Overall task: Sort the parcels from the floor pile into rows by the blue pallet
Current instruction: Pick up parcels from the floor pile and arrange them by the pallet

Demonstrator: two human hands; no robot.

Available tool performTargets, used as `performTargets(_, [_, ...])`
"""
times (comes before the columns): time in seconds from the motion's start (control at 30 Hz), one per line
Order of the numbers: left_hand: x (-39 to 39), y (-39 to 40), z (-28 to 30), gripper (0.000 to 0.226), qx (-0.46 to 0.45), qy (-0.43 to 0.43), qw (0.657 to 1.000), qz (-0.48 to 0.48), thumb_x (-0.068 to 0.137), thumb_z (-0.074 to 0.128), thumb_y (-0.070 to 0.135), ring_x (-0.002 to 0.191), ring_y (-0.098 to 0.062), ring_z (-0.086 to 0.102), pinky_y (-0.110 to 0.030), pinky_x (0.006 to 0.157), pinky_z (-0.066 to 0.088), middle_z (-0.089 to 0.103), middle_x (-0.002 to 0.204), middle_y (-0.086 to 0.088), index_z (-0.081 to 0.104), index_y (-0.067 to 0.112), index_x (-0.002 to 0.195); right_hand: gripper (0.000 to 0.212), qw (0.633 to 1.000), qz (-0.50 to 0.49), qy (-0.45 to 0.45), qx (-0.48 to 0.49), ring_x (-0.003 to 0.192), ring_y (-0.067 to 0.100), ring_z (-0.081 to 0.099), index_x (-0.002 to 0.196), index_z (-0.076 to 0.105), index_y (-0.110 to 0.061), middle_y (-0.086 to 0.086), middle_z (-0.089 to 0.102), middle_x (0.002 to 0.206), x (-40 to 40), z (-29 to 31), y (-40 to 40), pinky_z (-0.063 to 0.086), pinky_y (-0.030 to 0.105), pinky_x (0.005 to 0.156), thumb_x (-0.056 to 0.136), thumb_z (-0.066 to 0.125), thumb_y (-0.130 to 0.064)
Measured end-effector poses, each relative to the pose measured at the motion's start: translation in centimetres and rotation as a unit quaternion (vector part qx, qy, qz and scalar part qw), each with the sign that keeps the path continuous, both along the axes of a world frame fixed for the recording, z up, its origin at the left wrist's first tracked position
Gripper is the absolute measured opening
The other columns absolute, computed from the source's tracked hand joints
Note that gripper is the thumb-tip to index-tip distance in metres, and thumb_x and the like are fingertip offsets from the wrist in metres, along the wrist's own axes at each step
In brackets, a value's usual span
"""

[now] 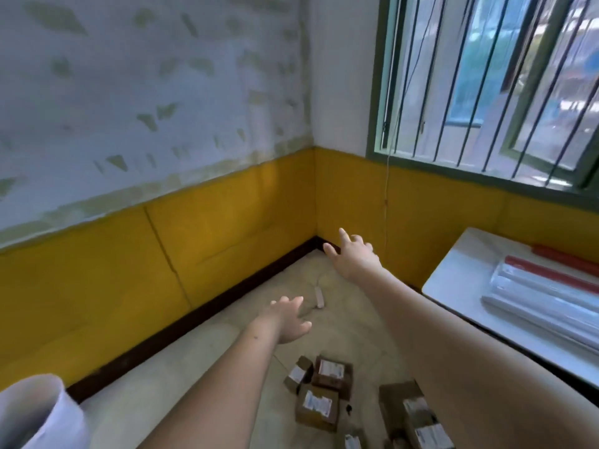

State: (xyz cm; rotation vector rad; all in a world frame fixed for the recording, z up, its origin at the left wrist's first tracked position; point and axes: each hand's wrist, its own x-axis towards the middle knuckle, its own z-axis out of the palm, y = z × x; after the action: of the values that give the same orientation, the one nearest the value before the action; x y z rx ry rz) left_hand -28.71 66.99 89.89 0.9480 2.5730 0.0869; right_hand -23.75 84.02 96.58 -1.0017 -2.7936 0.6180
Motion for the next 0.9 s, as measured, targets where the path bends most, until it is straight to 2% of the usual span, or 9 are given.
performTargets(0.13, [-8.9, 2.9, -8.8, 0.072, -0.040, -0.047, 0.998, 0.005, 0.096, 0.045, 0.049, 0.144, -0.032, 0.028, -0.045, 0.114, 0.033, 0.023, 0.160, -0.009, 0.016, 0.024, 0.156, 0.068, 0.999, -0.002, -0.029, -0.016, 0.140, 0.034, 0.030, 0.157, 0.012, -0.026, 0.010, 0.026, 0.158, -8.4, -9.7, 2.5, 0.036, 0.049, 0.106, 0.100, 0.028, -0.059])
performTargets(0.3, [-20.6, 4.9, -26.0, 0.075, -0.069, -0.096, 0.993, 0.024, 0.093, 0.051, 0.046, 0.137, -0.030, 0.040, -0.040, 0.110, 0.038, 0.029, 0.156, -0.009, 0.017, 0.024, 0.156, 0.067, 0.997, -0.007, -0.064, -0.033, 0.134, 0.033, 0.039, 0.156, 0.018, -0.023, 0.011, 0.035, 0.153, -17.3, -27.7, 5.9, 0.041, 0.044, 0.103, 0.099, 0.032, -0.057])
performTargets(0.53, [-31.4, 6.4, -57.6, 0.081, -0.073, -0.172, 0.980, 0.069, 0.090, 0.059, 0.044, 0.136, -0.031, 0.041, -0.039, 0.109, 0.039, 0.029, 0.155, -0.014, 0.020, 0.017, 0.155, 0.062, 0.985, 0.039, -0.143, -0.083, 0.134, 0.027, 0.041, 0.155, 0.019, -0.031, 0.003, 0.031, 0.157, -25.7, -60.9, 9.5, 0.044, 0.039, 0.103, 0.100, 0.039, -0.051])
performTargets(0.63, [-33.6, 7.0, -71.1, 0.085, -0.030, -0.227, 0.965, 0.128, 0.087, 0.063, 0.036, 0.132, -0.031, 0.045, -0.035, 0.105, 0.043, 0.032, 0.153, -0.015, 0.017, 0.016, 0.155, 0.065, 0.978, 0.065, -0.170, -0.100, 0.136, 0.028, 0.040, 0.156, 0.014, -0.034, 0.004, 0.028, 0.158, -28.3, -75.8, 10.1, 0.041, 0.040, 0.107, 0.099, 0.039, -0.049])
performTargets(0.7, [-34.4, 7.5, -79.0, 0.087, 0.023, -0.291, 0.931, 0.219, 0.087, 0.064, 0.032, 0.130, -0.033, 0.046, -0.036, 0.102, 0.046, 0.033, 0.152, -0.017, 0.014, 0.014, 0.156, 0.070, 0.975, 0.084, -0.191, -0.083, 0.142, 0.030, 0.031, 0.157, 0.009, -0.030, 0.006, 0.025, 0.160, -29.8, -84.4, 10.3, 0.030, 0.042, 0.116, 0.098, 0.039, -0.051])
performTargets(0.73, [-34.4, 7.6, -82.3, 0.085, 0.048, -0.334, 0.897, 0.286, 0.088, 0.063, 0.030, 0.130, -0.034, 0.047, -0.036, 0.101, 0.048, 0.034, 0.151, -0.017, 0.014, 0.013, 0.155, 0.073, 0.972, 0.094, -0.206, -0.071, 0.145, 0.030, 0.025, 0.157, 0.006, -0.029, 0.007, 0.020, 0.162, -30.4, -88.2, 10.3, 0.021, 0.045, 0.119, 0.097, 0.041, -0.051])
performTargets(0.77, [-34.3, 8.0, -85.1, 0.078, 0.069, -0.381, 0.850, 0.358, 0.091, 0.063, 0.028, 0.128, -0.035, 0.048, -0.037, 0.097, 0.051, 0.036, 0.150, -0.016, 0.020, 0.012, 0.153, 0.077, 0.969, 0.100, -0.219, -0.058, 0.148, 0.031, 0.019, 0.157, 0.002, -0.028, 0.006, 0.015, 0.164, -30.9, -91.5, 10.4, 0.014, 0.047, 0.121, 0.096, 0.043, -0.051])
performTargets(0.83, [-33.7, 8.9, -89.7, 0.052, 0.092, -0.474, 0.740, 0.467, 0.092, 0.064, 0.025, 0.121, -0.034, 0.052, -0.037, 0.092, 0.054, 0.043, 0.140, -0.016, 0.042, 0.011, 0.136, 0.084, 0.963, 0.095, -0.246, -0.061, 0.150, 0.033, 0.005, 0.157, -0.005, -0.027, 0.006, 0.005, 0.165, -31.7, -97.0, 10.5, 0.003, 0.051, 0.119, 0.093, 0.045, -0.051])
performTargets(0.9, [-33.1, 9.8, -92.9, 0.034, 0.143, -0.536, 0.646, 0.524, 0.086, 0.066, 0.017, 0.109, -0.033, 0.053, -0.038, 0.085, 0.050, 0.053, 0.118, -0.015, 0.054, 0.008, 0.116, 0.088, 0.964, 0.070, -0.249, -0.066, 0.151, 0.033, -0.005, 0.157, -0.007, -0.021, 0.008, 0.004, 0.165, -32.7, -100.9, 10.1, -0.005, 0.050, 0.119, 0.090, 0.043, -0.050])
